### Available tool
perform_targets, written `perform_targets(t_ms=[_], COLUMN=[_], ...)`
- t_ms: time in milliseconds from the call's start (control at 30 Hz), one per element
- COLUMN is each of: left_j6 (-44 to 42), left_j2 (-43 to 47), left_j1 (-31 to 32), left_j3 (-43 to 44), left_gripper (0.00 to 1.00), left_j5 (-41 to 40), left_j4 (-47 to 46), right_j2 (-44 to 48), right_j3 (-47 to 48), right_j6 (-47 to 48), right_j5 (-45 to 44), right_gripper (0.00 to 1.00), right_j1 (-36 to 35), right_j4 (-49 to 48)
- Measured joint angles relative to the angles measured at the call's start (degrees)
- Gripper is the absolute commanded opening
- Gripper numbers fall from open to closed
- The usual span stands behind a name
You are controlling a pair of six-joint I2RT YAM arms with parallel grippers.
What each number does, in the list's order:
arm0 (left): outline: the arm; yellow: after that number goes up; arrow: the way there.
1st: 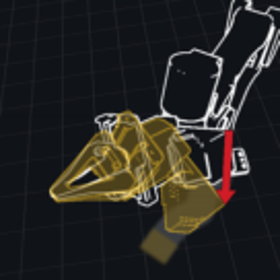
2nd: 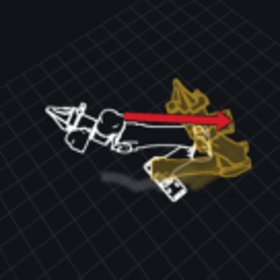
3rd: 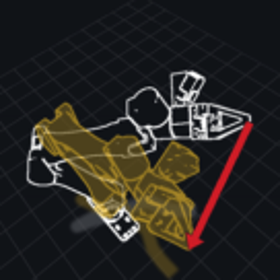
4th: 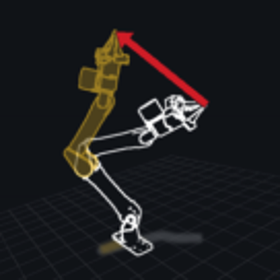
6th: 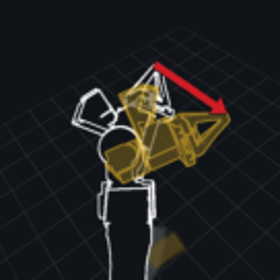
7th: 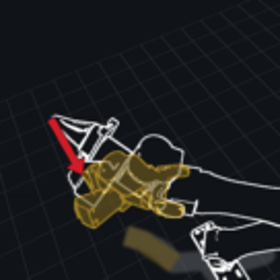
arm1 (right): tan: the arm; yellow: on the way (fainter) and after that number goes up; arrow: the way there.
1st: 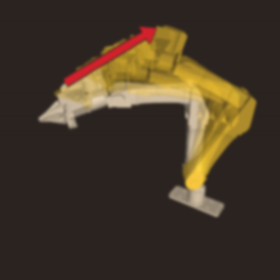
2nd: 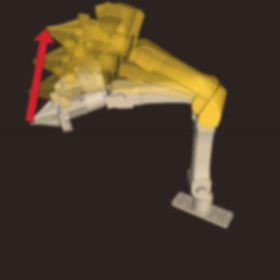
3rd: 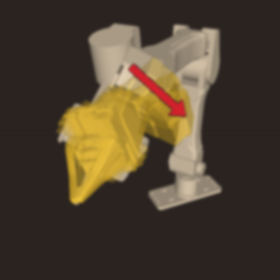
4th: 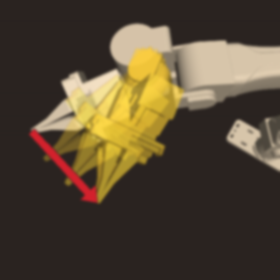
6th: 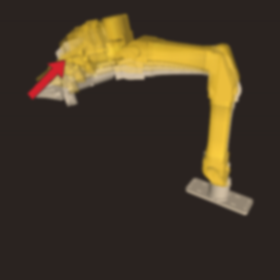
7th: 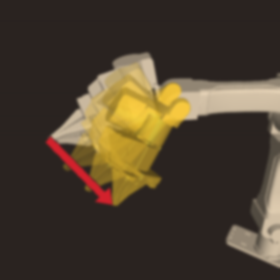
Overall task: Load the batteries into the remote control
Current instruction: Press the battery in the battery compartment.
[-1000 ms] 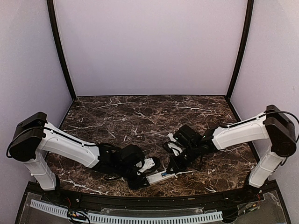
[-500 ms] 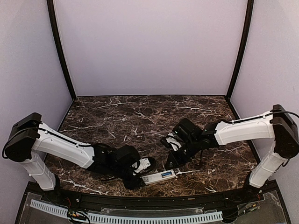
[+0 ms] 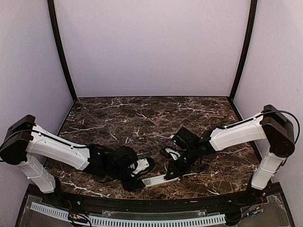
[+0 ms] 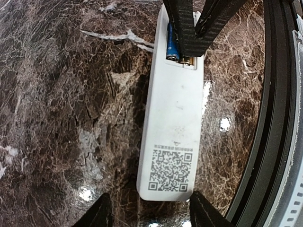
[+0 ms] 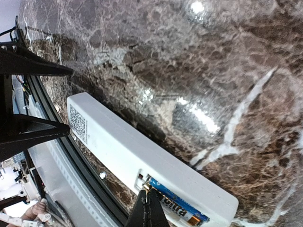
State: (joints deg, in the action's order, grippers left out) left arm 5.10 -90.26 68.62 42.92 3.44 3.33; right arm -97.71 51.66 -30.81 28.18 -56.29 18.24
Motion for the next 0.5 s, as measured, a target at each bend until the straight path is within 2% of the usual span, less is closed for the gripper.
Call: perform_targets(t_ms=[233, 500], left_j6=[0.0, 0.0], left_j2=[0.3, 1.2], left_j1=[-0.3, -0.4], left_j3=[-0.2, -0.8], left_gripper=[0.55, 0.55], left_j5=[-0.6, -1.5], left_j4=[0.0, 0.1], right_j2=[-0.2, 2.0], right_j3=[-0.2, 3.5], right_j6=[0.2, 1.4], right_j5=[0.4, -2.3], right_gripper=[0.00, 0.00], right_j1=[0.1, 0.1], right_j4=[-0.6, 5.9])
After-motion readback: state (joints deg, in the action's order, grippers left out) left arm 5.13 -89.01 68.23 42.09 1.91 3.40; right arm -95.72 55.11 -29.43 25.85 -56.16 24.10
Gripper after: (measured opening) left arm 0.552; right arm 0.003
